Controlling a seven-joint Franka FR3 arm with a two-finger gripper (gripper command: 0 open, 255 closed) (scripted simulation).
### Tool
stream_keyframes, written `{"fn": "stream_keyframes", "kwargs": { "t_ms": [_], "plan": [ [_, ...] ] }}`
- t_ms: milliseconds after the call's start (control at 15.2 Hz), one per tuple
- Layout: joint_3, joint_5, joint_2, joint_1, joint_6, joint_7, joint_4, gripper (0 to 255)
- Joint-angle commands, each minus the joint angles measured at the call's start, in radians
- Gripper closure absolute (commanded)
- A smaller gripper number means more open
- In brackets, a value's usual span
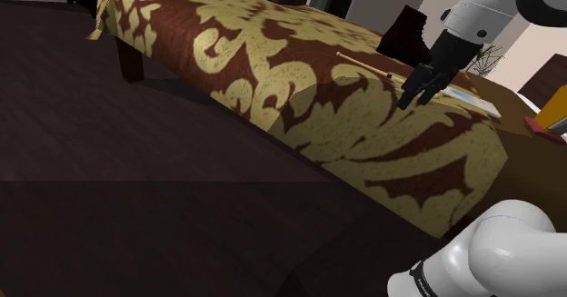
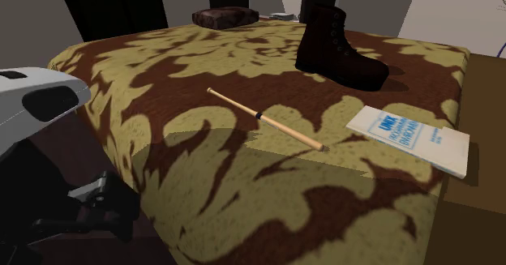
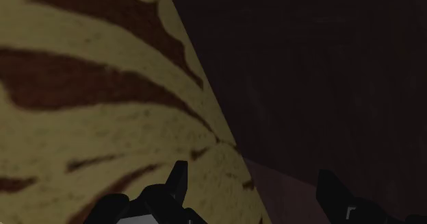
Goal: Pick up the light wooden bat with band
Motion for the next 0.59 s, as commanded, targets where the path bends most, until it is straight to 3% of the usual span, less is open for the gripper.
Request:
{"fn": "stream_keyframes", "kwargs": {
  "t_ms": [0, 528],
  "plan": [
    [0.0, 0.0, 0.0, 0.0, 0.0, 0.0, 0.0, 0],
    [-0.192, -0.103, 0.153, -0.014, 0.046, -0.274, 0.104, 0]
  ]
}}
